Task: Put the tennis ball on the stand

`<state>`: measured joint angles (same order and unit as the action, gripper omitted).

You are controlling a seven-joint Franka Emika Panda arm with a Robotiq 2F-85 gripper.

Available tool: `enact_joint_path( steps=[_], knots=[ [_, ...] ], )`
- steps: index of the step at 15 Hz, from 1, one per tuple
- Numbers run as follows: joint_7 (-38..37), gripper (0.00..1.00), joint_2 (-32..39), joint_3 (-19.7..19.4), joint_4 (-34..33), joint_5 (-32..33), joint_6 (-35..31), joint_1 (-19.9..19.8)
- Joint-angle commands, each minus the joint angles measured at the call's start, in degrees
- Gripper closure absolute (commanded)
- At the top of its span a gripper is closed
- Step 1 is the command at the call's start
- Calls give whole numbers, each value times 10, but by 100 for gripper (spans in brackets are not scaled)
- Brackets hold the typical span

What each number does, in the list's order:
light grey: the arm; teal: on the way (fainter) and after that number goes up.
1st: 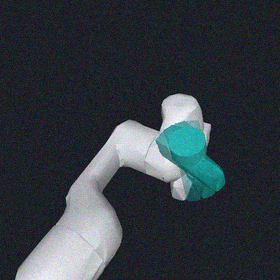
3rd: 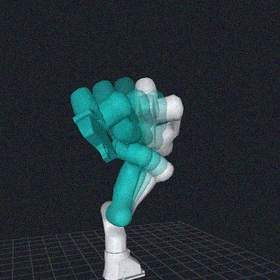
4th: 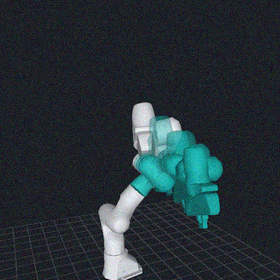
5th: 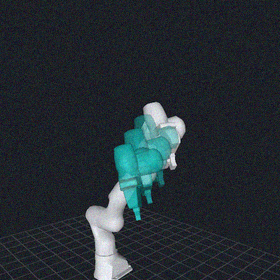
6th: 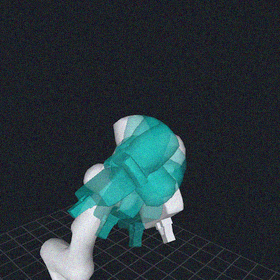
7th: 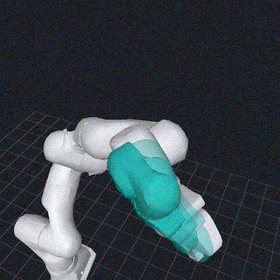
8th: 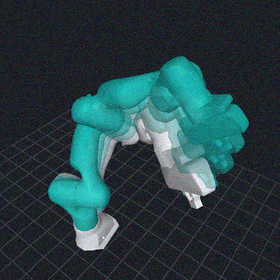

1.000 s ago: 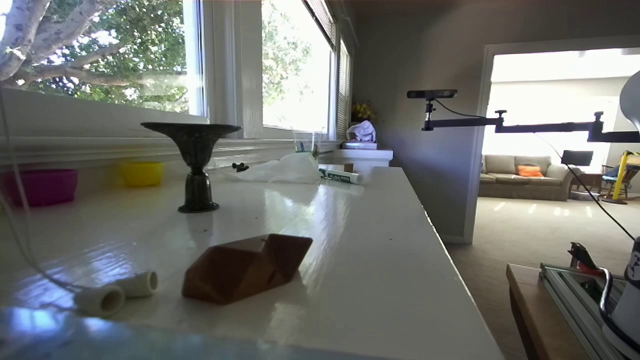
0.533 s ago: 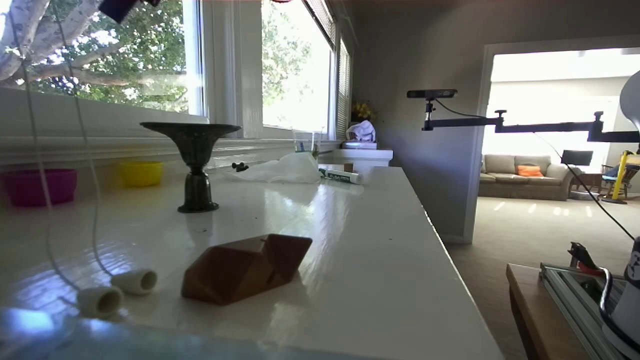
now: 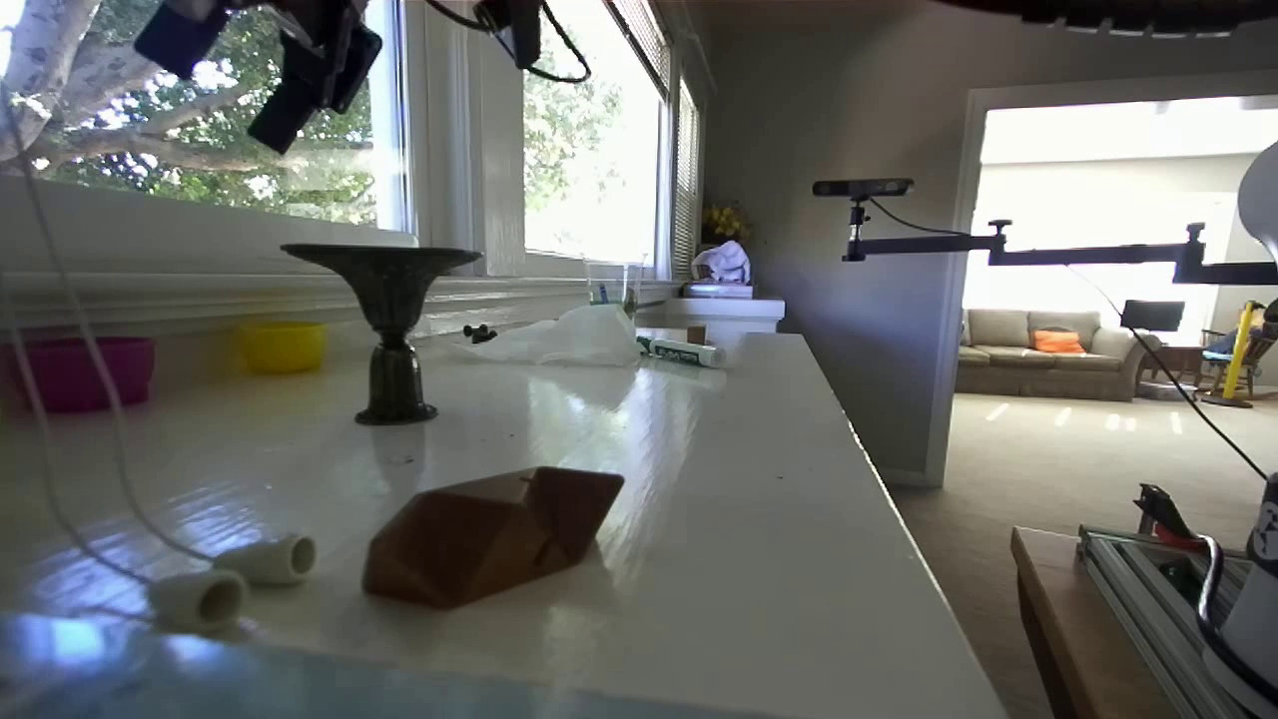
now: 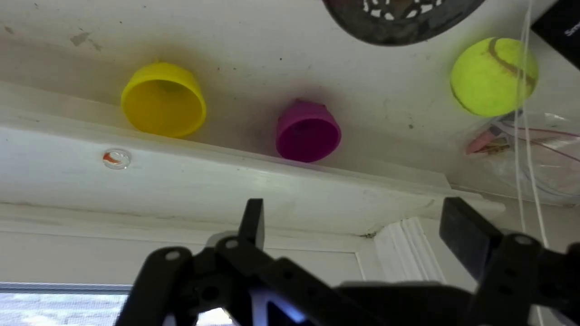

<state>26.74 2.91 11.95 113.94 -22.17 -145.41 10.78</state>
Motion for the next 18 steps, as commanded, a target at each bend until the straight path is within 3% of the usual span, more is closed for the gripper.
enact_joint_path(
  steps=[1, 8, 13, 18],
  knots=[
    [46, 0, 46, 13, -12, -25, -65, -1],
    [158, 0, 146, 78, -57, -122, -150, -10],
    [251, 0, 195, 131, -119, -177, -128, -28],
    [263, 0, 210, 170, -165, -190, -67, -41]
  ],
)
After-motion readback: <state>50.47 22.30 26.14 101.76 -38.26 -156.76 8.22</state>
